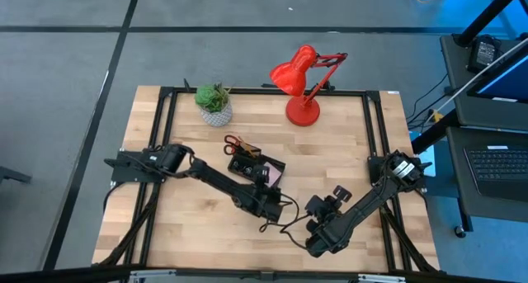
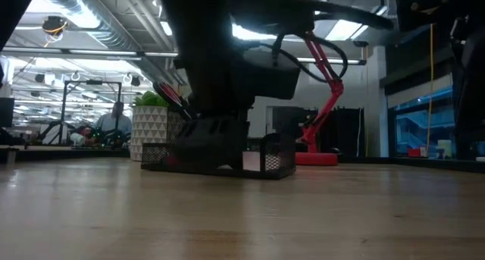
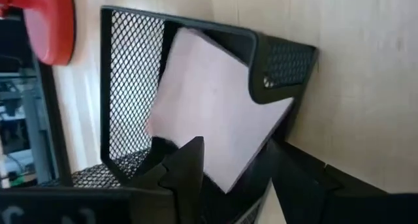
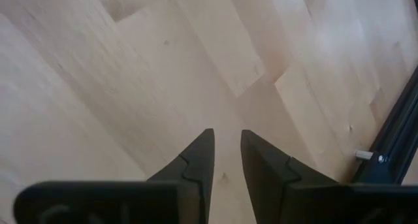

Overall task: Pick and place office supplies into organizer
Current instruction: Put the pink sticky notes into the black desk organizer, then adjust the black desk organizer on the table

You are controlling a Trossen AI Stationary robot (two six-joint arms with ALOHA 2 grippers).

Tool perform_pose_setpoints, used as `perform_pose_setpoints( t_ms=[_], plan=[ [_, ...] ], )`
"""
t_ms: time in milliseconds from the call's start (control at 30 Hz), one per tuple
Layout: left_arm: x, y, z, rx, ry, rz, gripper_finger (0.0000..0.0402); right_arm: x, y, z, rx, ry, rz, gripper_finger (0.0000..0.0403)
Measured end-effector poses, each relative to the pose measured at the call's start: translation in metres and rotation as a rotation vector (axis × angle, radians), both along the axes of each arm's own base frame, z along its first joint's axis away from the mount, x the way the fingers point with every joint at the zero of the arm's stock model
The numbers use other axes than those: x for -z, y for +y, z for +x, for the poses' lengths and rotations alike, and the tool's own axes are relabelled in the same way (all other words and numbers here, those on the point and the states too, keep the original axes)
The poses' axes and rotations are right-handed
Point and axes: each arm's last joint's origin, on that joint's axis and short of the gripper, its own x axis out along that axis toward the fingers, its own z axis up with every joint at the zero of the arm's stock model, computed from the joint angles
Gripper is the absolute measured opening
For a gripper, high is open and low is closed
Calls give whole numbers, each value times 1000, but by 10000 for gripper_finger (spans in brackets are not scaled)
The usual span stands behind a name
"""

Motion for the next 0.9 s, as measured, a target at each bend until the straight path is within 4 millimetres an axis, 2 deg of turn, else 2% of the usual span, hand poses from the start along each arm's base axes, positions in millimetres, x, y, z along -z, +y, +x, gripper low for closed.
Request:
perform_pose_setpoints(
  t_ms=[233, 333, 467, 667, 800, 900],
  plan=[
    [-7, -1, -3, 58, 73, -59, 162, 0, 0, 0, -3, 8, 11, 80],
    [-20, -1, -7, 69, 78, -96, 159, 0, 1, 0, -11, 22, 18, 80],
    [-48, 0, -12, 76, 23, -136, 158, 1, 1, 0, -9, 25, 24, 80],
    [-102, 4, -27, 101, -79, -236, 159, 4, 7, 7, -61, -26, 94, 80],
    [-136, 9, -47, 189, -111, -287, 151, 6, 12, 13, -139, -61, 135, 80],
    [-159, 16, -64, 210, -202, -364, 142, 6, 13, 17, -172, -115, 116, 80]
  ],
)
